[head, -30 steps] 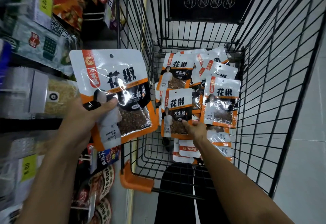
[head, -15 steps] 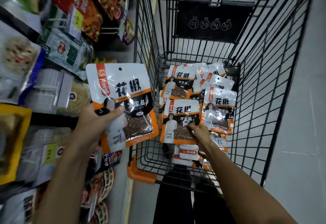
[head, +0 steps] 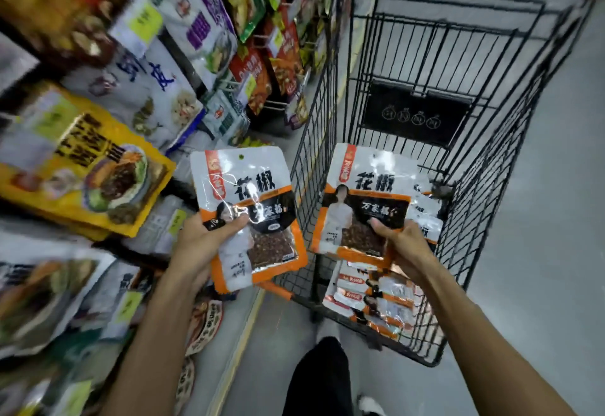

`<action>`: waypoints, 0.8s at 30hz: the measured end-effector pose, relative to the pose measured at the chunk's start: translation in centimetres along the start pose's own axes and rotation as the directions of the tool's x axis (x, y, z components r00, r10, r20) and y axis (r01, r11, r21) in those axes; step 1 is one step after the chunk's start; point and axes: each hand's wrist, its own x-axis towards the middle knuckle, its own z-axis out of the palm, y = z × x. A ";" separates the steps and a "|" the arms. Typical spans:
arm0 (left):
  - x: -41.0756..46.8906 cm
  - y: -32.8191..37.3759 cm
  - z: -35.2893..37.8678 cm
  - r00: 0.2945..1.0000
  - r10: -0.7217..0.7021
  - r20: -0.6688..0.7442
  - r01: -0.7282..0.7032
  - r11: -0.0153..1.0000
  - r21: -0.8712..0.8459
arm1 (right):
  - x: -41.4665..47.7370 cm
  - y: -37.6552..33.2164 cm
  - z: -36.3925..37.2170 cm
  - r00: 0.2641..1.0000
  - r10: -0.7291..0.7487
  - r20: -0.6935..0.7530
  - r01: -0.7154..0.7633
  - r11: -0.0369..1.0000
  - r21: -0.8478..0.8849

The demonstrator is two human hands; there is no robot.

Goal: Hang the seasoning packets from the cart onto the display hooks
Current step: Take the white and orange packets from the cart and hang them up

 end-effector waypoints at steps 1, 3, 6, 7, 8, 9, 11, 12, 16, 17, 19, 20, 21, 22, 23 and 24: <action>-1.6 0.2 -0.6 0.999 0.028 -0.021 -0.028 0.999 -0.022 | -1.0 -0.9 0.3 0.999 -0.030 0.037 0.030 0.999 -0.011; -5.0 0.5 -1.9 0.996 0.073 -0.053 -0.075 0.997 -0.035 | -3.2 -2.7 1.2 0.987 -0.093 0.131 0.099 0.994 -0.042; -10.4 0.9 -4.1 0.983 0.105 -0.150 -0.116 0.991 -0.063 | -6.5 -5.0 3.2 0.952 -0.152 0.267 0.174 0.983 -0.062; -12.1 1.0 -4.9 0.977 0.111 -0.184 -0.127 0.989 -0.077 | -7.6 -5.7 4.0 0.938 -0.164 0.306 0.191 0.980 -0.060; -13.8 1.2 -5.7 0.969 0.118 -0.216 -0.138 0.987 -0.082 | -8.7 -6.4 5.0 0.921 -0.173 0.349 0.206 0.977 -0.060; -15.4 1.3 -6.6 0.959 0.123 -0.254 -0.148 0.986 -0.083 | -9.8 -7.0 5.9 0.903 -0.176 0.393 0.217 0.974 -0.063; -18.7 1.6 -8.4 0.927 0.122 -0.354 -0.163 0.983 -0.088 | -12.2 -7.9 8.0 0.856 -0.194 0.479 0.269 0.959 -0.093; -20.3 1.8 -9.3 0.909 0.125 -0.398 -0.175 0.980 -0.090 | -13.5 -8.2 9.1 0.832 -0.205 0.515 0.301 0.948 -0.108; -27.1 2.4 -13.0 0.837 0.157 -0.524 -0.233 0.969 -0.083 | -18.3 -8.1 13.4 0.737 -0.226 0.637 0.377 0.920 -0.110; -29.0 2.4 -14.1 0.817 0.161 -0.553 -0.249 0.964 -0.088 | -19.6 -7.8 14.4 0.709 -0.223 0.669 0.390 0.914 -0.109; -32.7 2.3 -16.2 0.773 0.157 -0.615 -0.273 0.957 -0.100 | -22.2 -7.2 16.6 0.646 -0.218 0.732 0.420 0.902 -0.102; -34.6 2.2 -17.3 0.748 0.159 -0.644 -0.280 0.956 -0.090 | -23.6 -6.8 17.6 0.616 -0.211 0.759 0.432 0.896 -0.102; -36.6 2.0 -18.3 0.721 0.171 -0.672 -0.291 0.954 -0.069 | -25.1 -6.4 18.6 0.588 -0.203 0.783 0.443 0.891 -0.102; -38.5 1.7 -19.3 0.687 0.185 -0.702 -0.301 0.953 -0.044 | -26.8 -6.0 19.6 0.558 -0.193 0.807 0.455 0.884 -0.103; -40.6 1.3 -20.3 0.652 0.200 -0.732 -0.310 0.951 -0.016 | -28.4 -5.5 20.6 0.525 -0.184 0.831 0.471 0.876 -0.104; -42.4 1.0 -21.2 0.624 0.211 -0.752 -0.313 0.950 0.007 | -30.0 -5.0 21.5 0.496 -0.172 0.851 0.485 0.868 -0.107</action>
